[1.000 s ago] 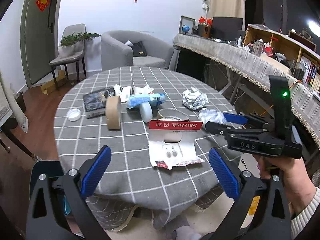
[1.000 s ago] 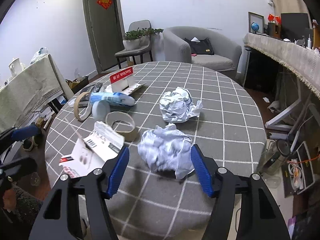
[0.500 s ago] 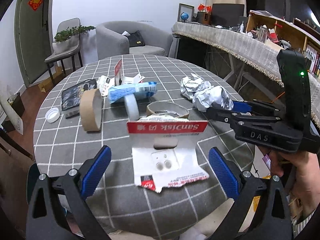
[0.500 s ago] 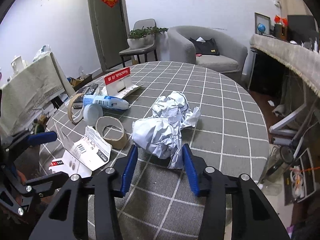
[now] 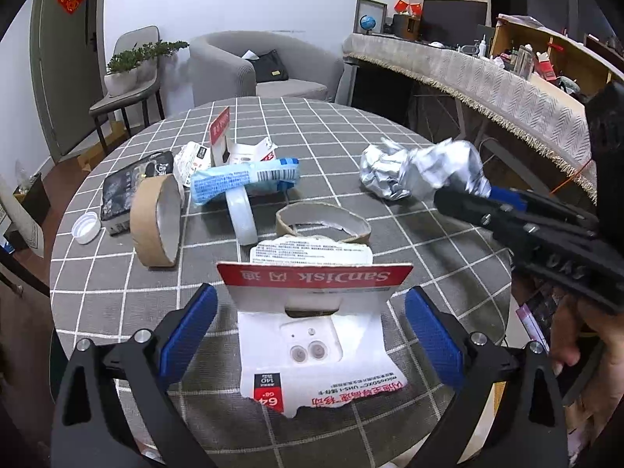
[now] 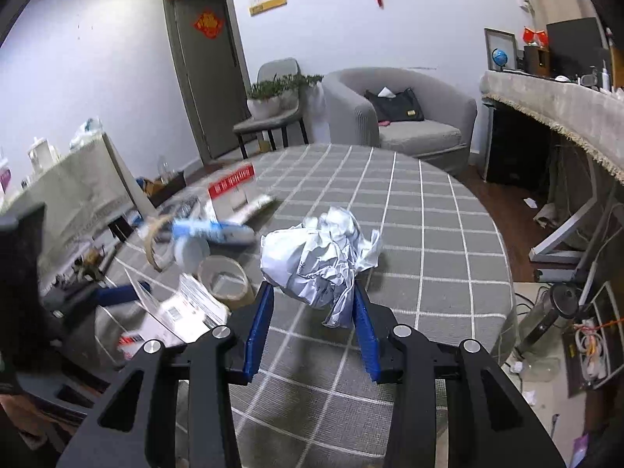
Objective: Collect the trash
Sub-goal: 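Grasp the foil ball with the right tool while the left tool grasps the SanDisk package, then carry the foil ball and SanDisk package with both tools over the teal bin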
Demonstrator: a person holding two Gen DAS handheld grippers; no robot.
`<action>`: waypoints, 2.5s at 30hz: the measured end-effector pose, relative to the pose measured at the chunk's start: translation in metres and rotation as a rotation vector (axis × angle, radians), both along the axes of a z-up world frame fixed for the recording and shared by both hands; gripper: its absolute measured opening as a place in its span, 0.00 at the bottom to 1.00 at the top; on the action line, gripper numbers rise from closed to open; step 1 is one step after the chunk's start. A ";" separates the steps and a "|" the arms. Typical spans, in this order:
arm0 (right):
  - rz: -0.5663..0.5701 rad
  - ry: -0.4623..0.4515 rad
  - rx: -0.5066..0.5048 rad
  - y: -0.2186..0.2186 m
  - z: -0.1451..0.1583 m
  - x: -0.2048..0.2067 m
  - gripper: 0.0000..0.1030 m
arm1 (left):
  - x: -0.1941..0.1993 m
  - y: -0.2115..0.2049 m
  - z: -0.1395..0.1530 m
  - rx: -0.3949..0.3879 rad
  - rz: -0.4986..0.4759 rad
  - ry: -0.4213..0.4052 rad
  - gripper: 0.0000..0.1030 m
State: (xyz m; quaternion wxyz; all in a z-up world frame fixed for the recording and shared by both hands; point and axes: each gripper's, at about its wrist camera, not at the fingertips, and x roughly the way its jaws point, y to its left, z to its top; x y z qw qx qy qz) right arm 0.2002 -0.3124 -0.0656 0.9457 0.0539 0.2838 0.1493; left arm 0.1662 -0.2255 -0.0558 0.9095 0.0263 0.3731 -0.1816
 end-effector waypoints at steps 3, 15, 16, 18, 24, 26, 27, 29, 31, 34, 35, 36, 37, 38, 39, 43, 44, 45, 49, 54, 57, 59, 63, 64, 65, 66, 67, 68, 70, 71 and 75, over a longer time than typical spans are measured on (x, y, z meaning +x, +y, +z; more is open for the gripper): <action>-0.007 -0.028 0.045 0.001 0.010 -0.002 0.40 | 0.004 0.001 -0.006 0.008 -0.011 0.017 0.75; 0.012 -0.070 0.113 0.036 0.029 0.014 0.40 | -0.004 0.034 0.013 -0.023 -0.040 -0.036 0.75; 0.017 -0.075 0.117 0.041 0.032 0.016 0.40 | -0.004 0.039 0.016 -0.025 -0.035 -0.044 0.75; 0.025 -0.074 0.117 0.052 0.035 0.021 0.40 | 0.000 0.053 0.024 -0.030 -0.018 -0.061 0.75; 0.062 -0.074 0.085 0.090 0.042 0.032 0.40 | 0.011 0.093 0.042 -0.034 0.035 -0.099 0.75; 0.077 -0.072 0.080 0.102 0.044 0.037 0.40 | 0.018 0.111 0.047 -0.044 0.066 -0.105 0.75; 0.084 -0.071 0.076 0.108 0.044 0.039 0.40 | 0.019 0.118 0.048 -0.045 0.078 -0.107 0.75; 0.102 -0.070 0.063 0.122 0.045 0.043 0.40 | 0.025 0.136 0.051 -0.045 0.108 -0.112 0.75; 0.122 -0.068 0.052 0.137 0.046 0.046 0.40 | 0.029 0.150 0.051 -0.045 0.133 -0.114 0.75; 0.143 -0.068 0.037 0.157 0.047 0.050 0.40 | 0.035 0.176 0.050 -0.044 0.173 -0.116 0.75; 0.151 -0.068 0.036 0.162 0.048 0.050 0.40 | 0.038 0.183 0.050 -0.042 0.187 -0.114 0.75; 0.159 -0.069 0.034 0.168 0.049 0.051 0.40 | 0.038 0.189 0.049 -0.042 0.197 -0.112 0.75; 0.168 -0.067 0.031 0.176 0.049 0.053 0.40 | 0.039 0.197 0.048 -0.042 0.209 -0.107 0.75; 0.175 -0.065 0.031 0.181 0.049 0.055 0.40 | 0.040 0.204 0.046 -0.039 0.218 -0.105 0.75; 0.183 -0.062 0.032 0.186 0.049 0.056 0.40 | 0.040 0.212 0.045 -0.032 0.229 -0.105 0.75; 0.218 -0.046 0.038 0.215 0.048 0.067 0.40 | 0.043 0.244 0.034 -0.015 0.276 -0.092 0.75; 0.226 -0.042 0.038 0.222 0.048 0.070 0.40 | 0.044 0.252 0.030 -0.009 0.291 -0.083 0.75; 0.234 -0.039 0.040 0.229 0.047 0.072 0.40 | 0.047 0.260 0.027 -0.006 0.300 -0.074 0.75; 0.279 -0.016 0.037 0.264 0.043 0.080 0.40 | 0.053 0.291 0.008 0.019 0.334 -0.032 0.75; 0.331 0.024 0.035 0.305 0.036 0.090 0.40 | 0.059 0.323 -0.019 0.054 0.362 0.043 0.75; 0.354 0.060 0.036 0.327 0.028 0.096 0.40 | 0.062 0.341 -0.036 0.045 0.377 0.107 0.75; 0.368 0.083 0.035 0.342 0.023 0.100 0.40 | 0.063 0.351 -0.047 0.063 0.391 0.148 0.75; 0.388 0.117 0.022 0.364 0.012 0.106 0.40 | 0.067 0.369 -0.073 0.112 0.408 0.242 0.75; 0.391 0.126 0.014 0.369 0.009 0.108 0.40 | 0.067 0.374 -0.079 0.115 0.409 0.262 0.75; 0.393 0.133 0.009 0.373 0.007 0.109 0.40 | 0.066 0.378 -0.086 0.109 0.410 0.286 0.75; 0.394 0.141 0.005 0.376 0.004 0.111 0.40 | 0.066 0.382 -0.091 0.099 0.410 0.307 0.75; 0.396 0.154 0.001 0.381 0.001 0.112 0.40 | 0.065 0.387 -0.100 0.090 0.412 0.342 0.75; 0.397 0.161 0.000 0.384 -0.001 0.114 0.40 | 0.064 0.390 -0.107 0.092 0.415 0.370 0.75; 0.403 0.183 -0.001 0.390 -0.007 0.118 0.40 | 0.066 0.393 -0.117 0.100 0.412 0.408 0.76; 0.407 0.195 0.001 0.394 -0.010 0.119 0.40 | 0.064 0.394 -0.121 0.106 0.407 0.421 0.77; 0.418 0.229 -0.006 0.407 -0.019 0.124 0.40 | 0.057 0.396 -0.134 0.109 0.391 0.464 0.80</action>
